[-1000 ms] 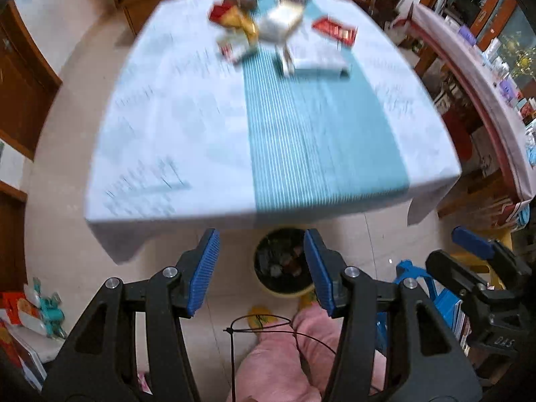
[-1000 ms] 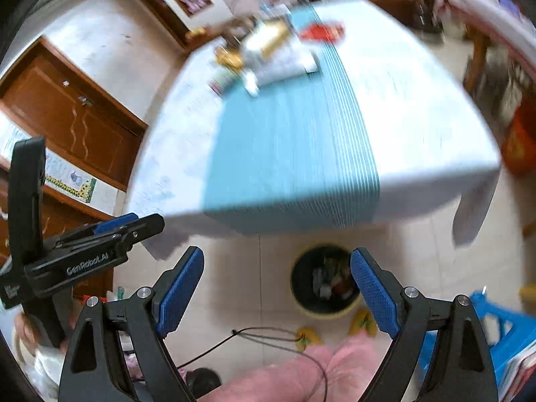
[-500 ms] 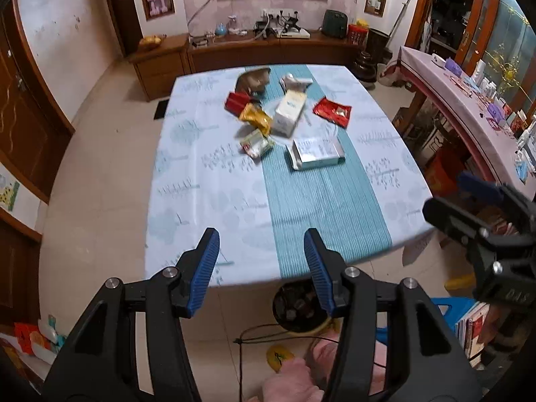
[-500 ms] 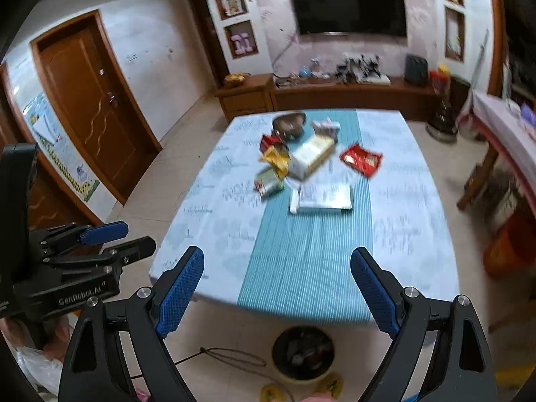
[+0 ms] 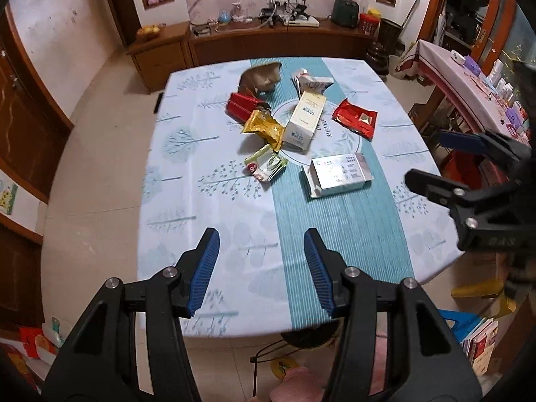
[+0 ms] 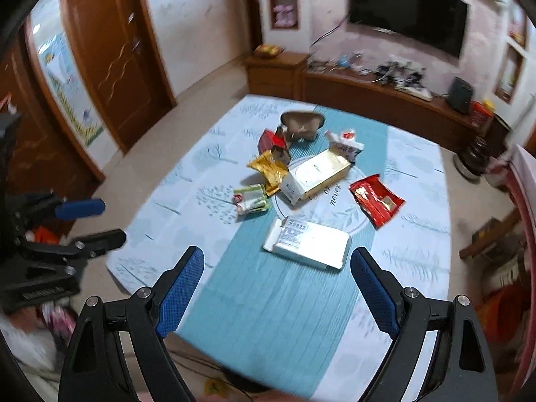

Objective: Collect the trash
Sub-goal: 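Grasp the silver box with the right gripper while the left grasps the green-white wrapper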

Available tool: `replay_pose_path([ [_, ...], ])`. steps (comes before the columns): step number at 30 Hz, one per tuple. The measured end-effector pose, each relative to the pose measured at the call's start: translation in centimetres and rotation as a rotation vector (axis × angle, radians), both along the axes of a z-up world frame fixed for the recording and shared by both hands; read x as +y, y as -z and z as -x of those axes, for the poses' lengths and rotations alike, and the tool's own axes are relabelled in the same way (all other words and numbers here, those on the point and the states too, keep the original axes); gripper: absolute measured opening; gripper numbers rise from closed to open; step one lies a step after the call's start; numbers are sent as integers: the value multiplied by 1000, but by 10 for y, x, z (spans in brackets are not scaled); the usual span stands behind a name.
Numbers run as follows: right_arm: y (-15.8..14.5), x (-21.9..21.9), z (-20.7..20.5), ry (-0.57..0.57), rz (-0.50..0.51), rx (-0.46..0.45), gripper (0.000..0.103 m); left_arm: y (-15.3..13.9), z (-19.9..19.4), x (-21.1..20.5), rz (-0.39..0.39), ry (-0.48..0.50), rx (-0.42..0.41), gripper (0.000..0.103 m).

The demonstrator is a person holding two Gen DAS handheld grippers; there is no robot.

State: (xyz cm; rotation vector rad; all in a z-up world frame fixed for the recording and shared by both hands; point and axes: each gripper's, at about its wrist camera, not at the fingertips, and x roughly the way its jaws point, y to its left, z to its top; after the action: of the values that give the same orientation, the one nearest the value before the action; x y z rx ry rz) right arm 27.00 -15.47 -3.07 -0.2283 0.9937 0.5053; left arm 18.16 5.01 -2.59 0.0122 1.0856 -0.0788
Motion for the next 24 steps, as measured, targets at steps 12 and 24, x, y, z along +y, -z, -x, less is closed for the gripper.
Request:
replay_pose_path([
  [12,164,28,-114,-526,217,160,90,107,-110,-1,53,-80,171,49],
  [24,221,30,-133,-725,259,232,74,150,-158,-16,14,-14,274,49],
])
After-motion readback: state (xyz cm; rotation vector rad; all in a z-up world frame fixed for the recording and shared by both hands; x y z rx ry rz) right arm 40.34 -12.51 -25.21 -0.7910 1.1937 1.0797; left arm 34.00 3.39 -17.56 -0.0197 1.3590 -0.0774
